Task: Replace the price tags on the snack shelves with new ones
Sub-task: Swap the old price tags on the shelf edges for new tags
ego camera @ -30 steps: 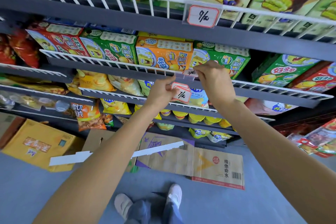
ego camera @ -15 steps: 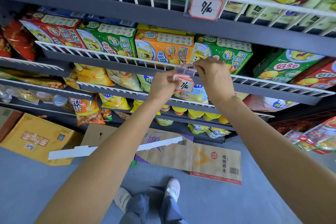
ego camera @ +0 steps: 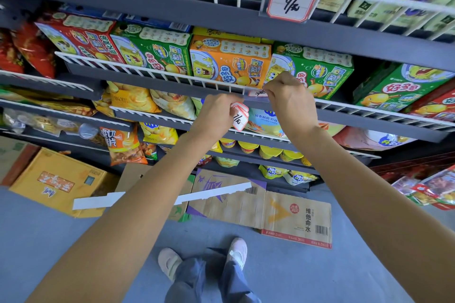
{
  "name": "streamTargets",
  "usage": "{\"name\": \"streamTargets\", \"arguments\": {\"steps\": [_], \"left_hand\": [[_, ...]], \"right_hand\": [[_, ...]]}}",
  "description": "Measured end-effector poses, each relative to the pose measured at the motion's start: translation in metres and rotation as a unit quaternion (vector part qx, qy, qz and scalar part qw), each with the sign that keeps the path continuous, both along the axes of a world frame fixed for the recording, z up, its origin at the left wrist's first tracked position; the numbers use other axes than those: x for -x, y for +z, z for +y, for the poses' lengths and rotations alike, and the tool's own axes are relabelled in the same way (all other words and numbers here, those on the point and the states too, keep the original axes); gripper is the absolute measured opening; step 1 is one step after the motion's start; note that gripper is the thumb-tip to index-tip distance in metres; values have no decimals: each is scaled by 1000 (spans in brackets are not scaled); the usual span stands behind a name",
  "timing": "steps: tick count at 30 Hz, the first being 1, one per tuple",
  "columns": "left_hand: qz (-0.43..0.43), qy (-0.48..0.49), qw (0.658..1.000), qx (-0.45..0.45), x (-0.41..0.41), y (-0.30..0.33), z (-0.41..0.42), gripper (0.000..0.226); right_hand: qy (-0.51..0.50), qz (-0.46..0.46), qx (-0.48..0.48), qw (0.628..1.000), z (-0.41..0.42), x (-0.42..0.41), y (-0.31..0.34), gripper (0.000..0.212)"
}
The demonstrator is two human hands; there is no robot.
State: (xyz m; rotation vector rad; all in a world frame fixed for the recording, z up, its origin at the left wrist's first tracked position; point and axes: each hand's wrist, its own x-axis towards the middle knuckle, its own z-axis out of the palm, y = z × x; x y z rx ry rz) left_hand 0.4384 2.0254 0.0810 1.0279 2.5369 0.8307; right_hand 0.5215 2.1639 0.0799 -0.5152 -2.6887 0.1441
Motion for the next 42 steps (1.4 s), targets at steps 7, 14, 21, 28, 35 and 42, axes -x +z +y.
{"name": "streamTargets", "arguments": {"steps": [7,14,21,28,35,42], "left_hand": [[8,-8,1000,14,1,2,0,34],[12,-14,999,42,-1,7,0,33],[19,-19,998,59,1,11,0,36],[20,-21,998,55,5,8,1,36],[6,-23,999,32,7,10,3,36],[-12,63,996,-56,11,12,-6,38]], "right_hand": [[-9,-33,-65,997,-2,-2,-3,33],[-9,-44,-92,995,-6,-3,-12,33],[-19,-26,-127,991,-11,-3,-14,15],[-5,-45,-154,987,-11,-6,-16,28],[2,-53,-155,986,-12,-5,-7,45],[-69,-43,-74,994,-11,3,-11,38]]}}
